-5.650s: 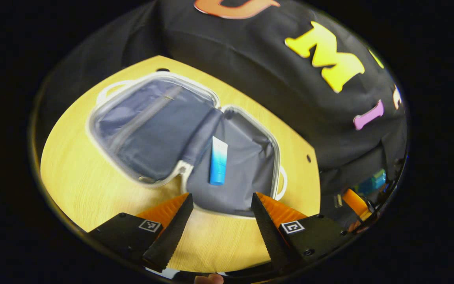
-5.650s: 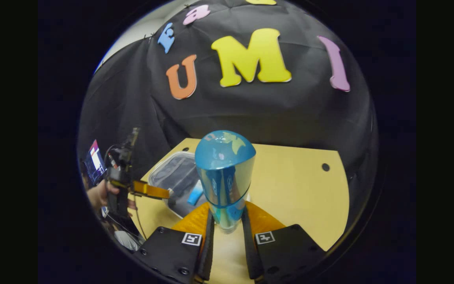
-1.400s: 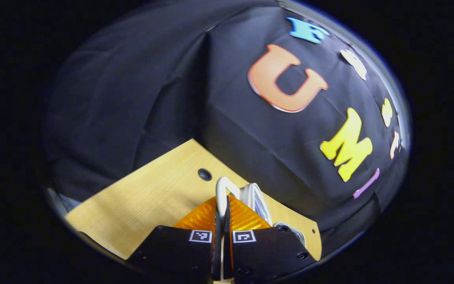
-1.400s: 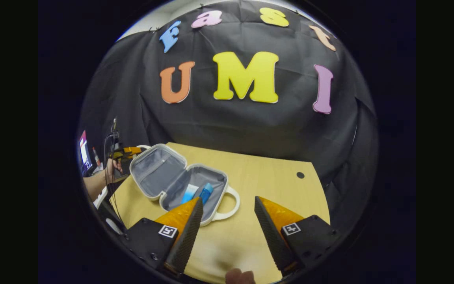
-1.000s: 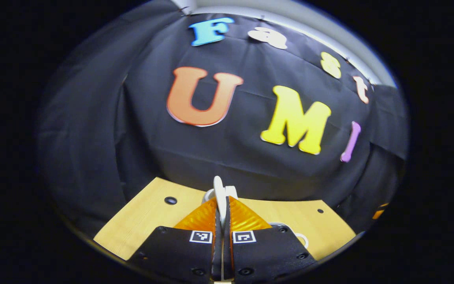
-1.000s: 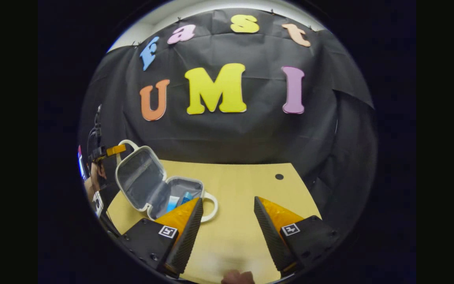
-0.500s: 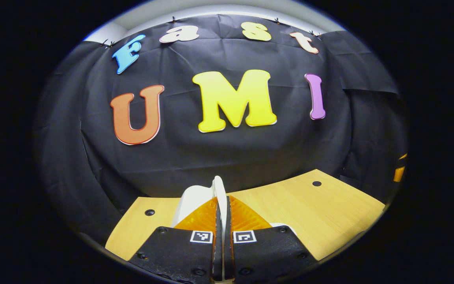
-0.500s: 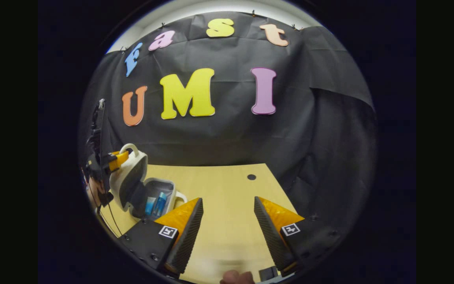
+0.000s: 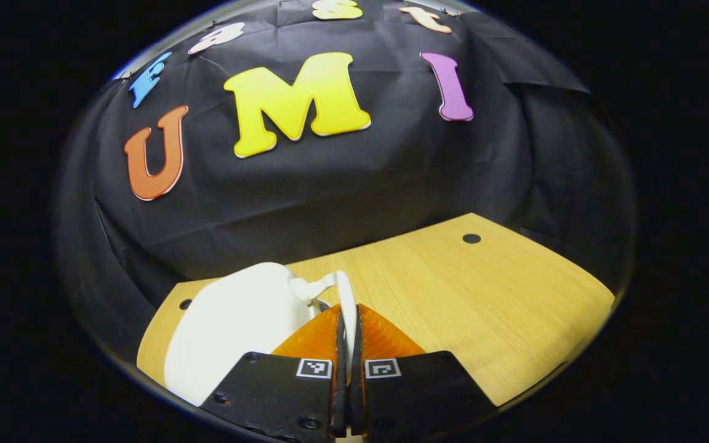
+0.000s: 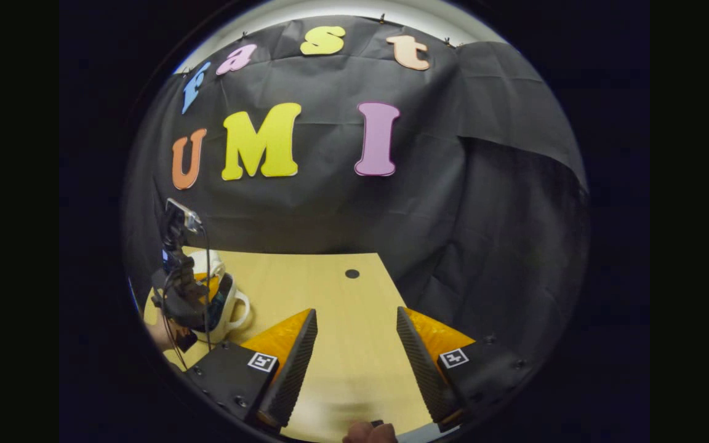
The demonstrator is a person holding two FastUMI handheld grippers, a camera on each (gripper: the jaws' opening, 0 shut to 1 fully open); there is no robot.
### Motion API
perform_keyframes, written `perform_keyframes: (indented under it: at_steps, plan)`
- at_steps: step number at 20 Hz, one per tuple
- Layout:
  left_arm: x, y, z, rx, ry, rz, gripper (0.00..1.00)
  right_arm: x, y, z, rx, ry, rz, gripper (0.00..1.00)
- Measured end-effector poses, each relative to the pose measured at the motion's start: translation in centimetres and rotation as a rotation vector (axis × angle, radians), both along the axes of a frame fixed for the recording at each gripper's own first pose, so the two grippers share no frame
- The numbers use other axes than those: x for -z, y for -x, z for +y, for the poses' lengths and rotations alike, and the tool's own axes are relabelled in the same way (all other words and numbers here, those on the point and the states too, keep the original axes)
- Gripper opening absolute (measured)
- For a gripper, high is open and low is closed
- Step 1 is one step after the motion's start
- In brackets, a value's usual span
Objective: First open the suitcase, pack the skin care products into it, and then close the suitcase.
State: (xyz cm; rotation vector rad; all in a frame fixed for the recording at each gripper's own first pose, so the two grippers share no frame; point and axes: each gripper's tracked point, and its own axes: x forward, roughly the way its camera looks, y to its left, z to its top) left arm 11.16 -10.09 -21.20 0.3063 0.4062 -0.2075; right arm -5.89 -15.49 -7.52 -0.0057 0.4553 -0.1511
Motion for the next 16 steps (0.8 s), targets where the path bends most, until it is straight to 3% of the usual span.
perform_keyframes:
  at_steps: [3,7,9,10,13,14,15,16]
  plan:
    - [2.7,-0.3,-1.1,-0.029,-0.031,0.031,0.06,0.5,-0.4,-1.0,-0.010,0.014,0.018,0.81]
    - [4.7,-0.8,-1.8,-0.060,-0.047,0.061,0.09,1.3,-1.4,-1.4,-0.026,0.006,0.041,0.77]
    - [5.3,-0.7,-2.3,-0.063,-0.027,0.070,0.15,1.5,-2.0,-1.3,-0.040,0.002,0.043,0.73]
    - [5.3,-0.6,-2.3,-0.072,-0.028,0.066,0.18,1.5,-2.4,-1.2,-0.047,0.001,0.043,0.77]
    - [6.2,0.4,-4.2,-0.034,0.025,0.135,0.35,1.5,-3.5,-0.3,-0.074,-0.011,0.034,0.73]
    - [5.9,0.7,-4.6,-0.030,0.034,0.139,0.46,1.4,-4.0,0.2,-0.083,-0.019,0.030,0.74]
    - [5.3,1.1,-5.2,-0.018,0.059,0.136,0.73,1.4,-4.4,0.8,-0.094,-0.027,0.026,0.73]
    - [4.5,1.4,-5.7,-0.007,0.087,0.133,0.82,1.4,-4.9,1.5,-0.108,-0.031,0.021,0.77]
